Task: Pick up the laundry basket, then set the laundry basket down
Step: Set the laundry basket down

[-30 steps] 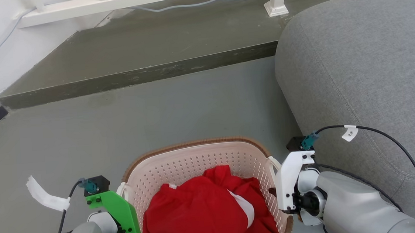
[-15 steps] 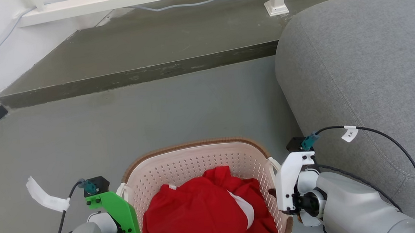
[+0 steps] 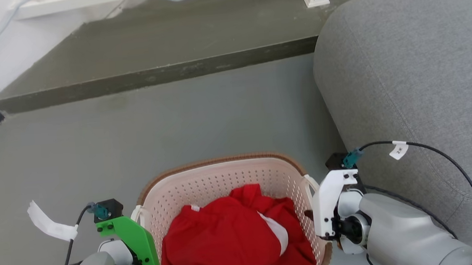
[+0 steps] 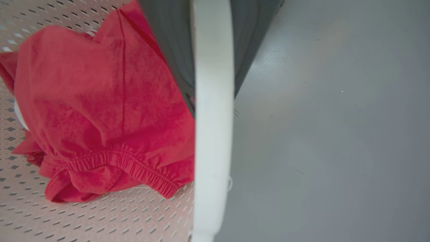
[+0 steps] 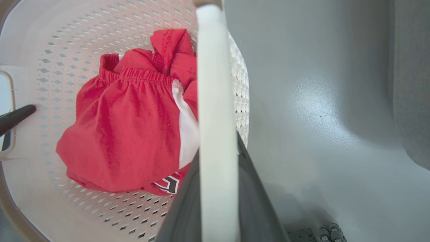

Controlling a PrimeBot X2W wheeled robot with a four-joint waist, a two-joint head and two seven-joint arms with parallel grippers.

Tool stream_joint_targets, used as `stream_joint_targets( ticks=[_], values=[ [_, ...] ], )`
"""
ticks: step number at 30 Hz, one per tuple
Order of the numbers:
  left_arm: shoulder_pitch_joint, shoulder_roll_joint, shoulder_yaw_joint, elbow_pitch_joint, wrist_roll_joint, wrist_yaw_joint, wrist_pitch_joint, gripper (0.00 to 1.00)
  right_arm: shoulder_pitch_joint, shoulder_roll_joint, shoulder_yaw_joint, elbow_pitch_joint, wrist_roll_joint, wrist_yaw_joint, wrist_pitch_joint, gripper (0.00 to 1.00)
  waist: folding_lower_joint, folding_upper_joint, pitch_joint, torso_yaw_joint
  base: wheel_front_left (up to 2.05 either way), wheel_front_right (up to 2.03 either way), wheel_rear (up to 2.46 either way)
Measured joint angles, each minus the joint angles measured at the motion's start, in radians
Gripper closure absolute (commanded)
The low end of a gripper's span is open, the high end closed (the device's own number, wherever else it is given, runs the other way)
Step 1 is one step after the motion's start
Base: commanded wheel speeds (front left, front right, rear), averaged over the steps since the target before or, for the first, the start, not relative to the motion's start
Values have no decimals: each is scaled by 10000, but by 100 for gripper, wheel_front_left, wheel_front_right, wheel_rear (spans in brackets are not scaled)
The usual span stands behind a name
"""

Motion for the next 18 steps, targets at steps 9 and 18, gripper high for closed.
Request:
stream_joint_targets(
  ticks=[9,18],
  values=[
    [-332,79,84,-136,-10,0,-360,100,-412,-23,-13,-109,-2,0,-537,100,0,0,515,29,0,0,0],
    [-621,171,102,-174,-10,0,-604,100,-776,-23,-40,-128,-2,-4,-913,100,0,0,1143,67,0,0,0]
  ],
)
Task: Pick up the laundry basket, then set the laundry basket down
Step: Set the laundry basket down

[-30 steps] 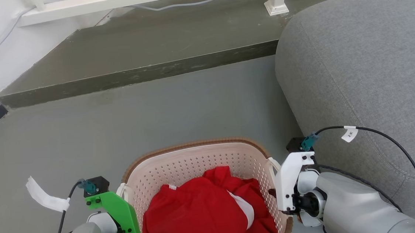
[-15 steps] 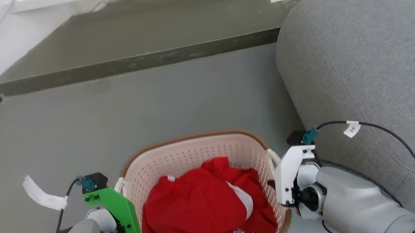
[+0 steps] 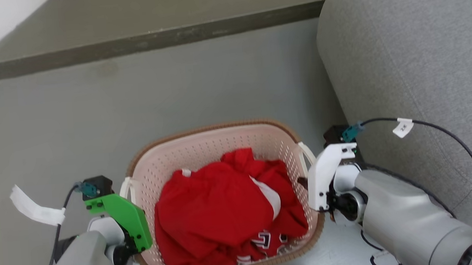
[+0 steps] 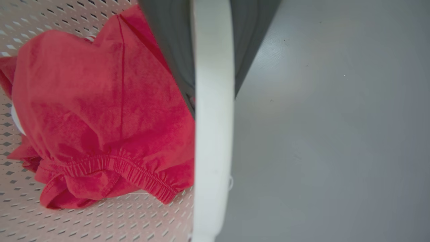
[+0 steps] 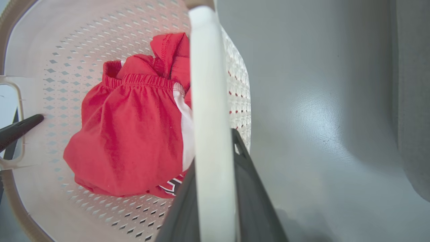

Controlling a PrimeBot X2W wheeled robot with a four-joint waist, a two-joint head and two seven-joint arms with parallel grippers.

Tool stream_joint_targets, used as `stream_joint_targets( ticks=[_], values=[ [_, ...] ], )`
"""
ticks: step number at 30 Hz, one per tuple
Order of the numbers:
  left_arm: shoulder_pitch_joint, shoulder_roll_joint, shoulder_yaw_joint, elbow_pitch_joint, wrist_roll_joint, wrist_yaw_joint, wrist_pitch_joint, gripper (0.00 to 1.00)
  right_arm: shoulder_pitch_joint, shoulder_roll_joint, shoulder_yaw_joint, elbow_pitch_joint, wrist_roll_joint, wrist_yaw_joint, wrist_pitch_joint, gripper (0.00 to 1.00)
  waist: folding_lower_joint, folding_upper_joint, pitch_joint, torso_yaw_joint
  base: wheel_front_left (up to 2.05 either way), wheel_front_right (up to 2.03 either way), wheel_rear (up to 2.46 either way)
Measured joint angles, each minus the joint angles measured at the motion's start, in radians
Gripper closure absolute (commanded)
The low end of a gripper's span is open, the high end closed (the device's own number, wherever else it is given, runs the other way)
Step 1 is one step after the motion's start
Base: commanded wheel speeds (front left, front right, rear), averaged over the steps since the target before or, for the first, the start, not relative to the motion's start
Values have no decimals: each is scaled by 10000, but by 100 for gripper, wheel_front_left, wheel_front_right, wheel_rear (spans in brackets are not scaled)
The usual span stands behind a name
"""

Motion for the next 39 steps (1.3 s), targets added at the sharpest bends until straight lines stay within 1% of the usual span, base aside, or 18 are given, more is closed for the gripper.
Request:
stream_joint_targets(
  ticks=[13,25,39],
  values=[
    [-753,213,88,-265,2,-2,-686,100,-997,-6,-2,-52,-109,-2,-663,100,0,0,1105,49,0,0,0],
    [-1552,309,174,-366,17,-2,-1003,100,-1750,-15,-144,-61,-123,-12,-1323,100,1,0,2251,119,0,0,0],
    [-2532,464,259,-531,121,-2,-1400,100,-2769,-19,-211,-59,-127,-71,-1812,100,1,0,3816,221,0,0,0]
  ],
)
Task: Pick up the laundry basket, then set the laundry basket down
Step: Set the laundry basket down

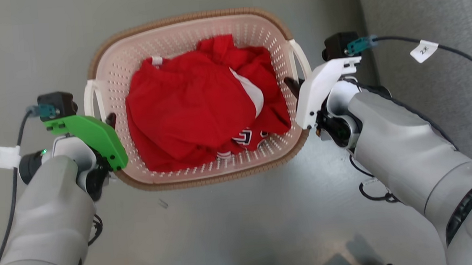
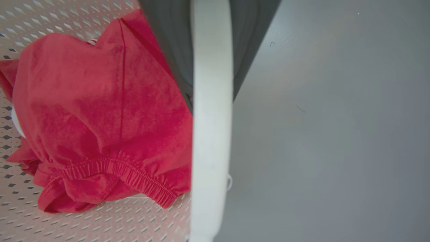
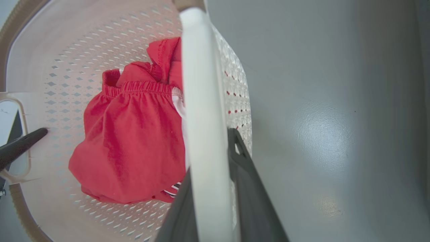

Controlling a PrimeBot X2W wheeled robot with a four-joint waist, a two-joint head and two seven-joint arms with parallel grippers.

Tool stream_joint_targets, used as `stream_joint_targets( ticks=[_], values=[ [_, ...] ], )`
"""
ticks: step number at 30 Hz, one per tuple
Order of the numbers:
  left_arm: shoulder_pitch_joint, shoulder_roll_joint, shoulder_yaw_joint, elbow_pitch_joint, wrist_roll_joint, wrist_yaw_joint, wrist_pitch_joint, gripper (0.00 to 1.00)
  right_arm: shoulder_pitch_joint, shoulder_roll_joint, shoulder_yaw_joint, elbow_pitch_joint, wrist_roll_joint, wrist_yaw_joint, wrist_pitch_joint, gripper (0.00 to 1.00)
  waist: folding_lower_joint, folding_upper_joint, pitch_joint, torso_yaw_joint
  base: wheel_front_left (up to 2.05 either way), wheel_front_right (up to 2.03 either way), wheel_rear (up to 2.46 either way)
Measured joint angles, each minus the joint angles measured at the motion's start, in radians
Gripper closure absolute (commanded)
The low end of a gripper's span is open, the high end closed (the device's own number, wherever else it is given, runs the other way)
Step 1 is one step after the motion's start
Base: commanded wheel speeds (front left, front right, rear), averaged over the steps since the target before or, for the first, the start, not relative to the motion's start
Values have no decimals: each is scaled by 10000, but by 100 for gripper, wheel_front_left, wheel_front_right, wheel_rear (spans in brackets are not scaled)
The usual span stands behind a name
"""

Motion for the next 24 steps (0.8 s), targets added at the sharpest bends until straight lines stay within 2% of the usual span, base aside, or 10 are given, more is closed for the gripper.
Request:
stream_joint_targets(
  ticks=[24],
  values=[
    [-1275,48,29,42,100,0,-324,100,-1247,-40,-50,92,4,-4,-385,100,0,0,2106,264,0,0,0]
  ],
)
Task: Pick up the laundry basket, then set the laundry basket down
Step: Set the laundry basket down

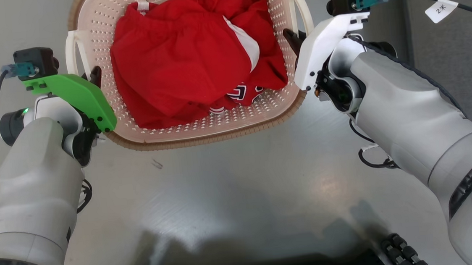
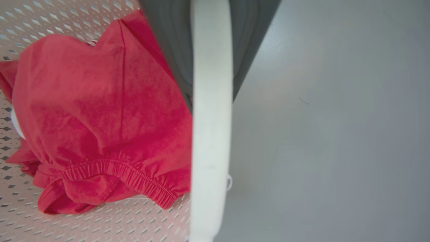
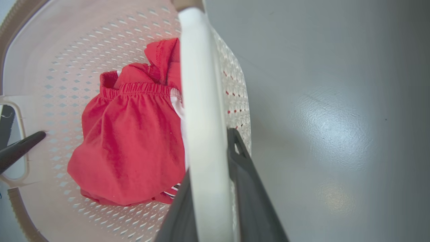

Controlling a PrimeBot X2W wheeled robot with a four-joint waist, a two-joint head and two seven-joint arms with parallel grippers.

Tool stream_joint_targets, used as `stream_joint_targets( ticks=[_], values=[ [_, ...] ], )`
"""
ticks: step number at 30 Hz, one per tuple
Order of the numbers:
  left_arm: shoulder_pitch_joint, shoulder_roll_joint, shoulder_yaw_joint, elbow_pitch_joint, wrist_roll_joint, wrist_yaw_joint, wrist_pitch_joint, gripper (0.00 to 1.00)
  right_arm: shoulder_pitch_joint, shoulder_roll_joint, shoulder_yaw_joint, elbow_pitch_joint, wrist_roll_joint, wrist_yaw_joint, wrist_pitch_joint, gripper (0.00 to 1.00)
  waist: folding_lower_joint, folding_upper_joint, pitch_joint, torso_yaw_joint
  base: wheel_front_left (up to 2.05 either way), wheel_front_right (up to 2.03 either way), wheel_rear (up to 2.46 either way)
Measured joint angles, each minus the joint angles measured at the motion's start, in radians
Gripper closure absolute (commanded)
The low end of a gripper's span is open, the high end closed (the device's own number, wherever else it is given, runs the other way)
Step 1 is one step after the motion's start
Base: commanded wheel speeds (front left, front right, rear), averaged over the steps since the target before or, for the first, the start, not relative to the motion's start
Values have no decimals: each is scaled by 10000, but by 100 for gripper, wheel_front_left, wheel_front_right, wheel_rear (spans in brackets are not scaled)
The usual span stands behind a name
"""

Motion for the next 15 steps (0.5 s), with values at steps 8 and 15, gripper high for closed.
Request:
stream_joint_targets(
  ticks=[8,15],
  values=[
    [-158,-6,2,96,2,0,-127,100,-149,2,109,23,0,0,-96,100,0,0,502,47,0,0,0],
    [-419,-29,-10,140,52,0,-265,100,-393,10,92,132,6,2,-219,100,-1,0,778,60,0,0,0]
  ],
)
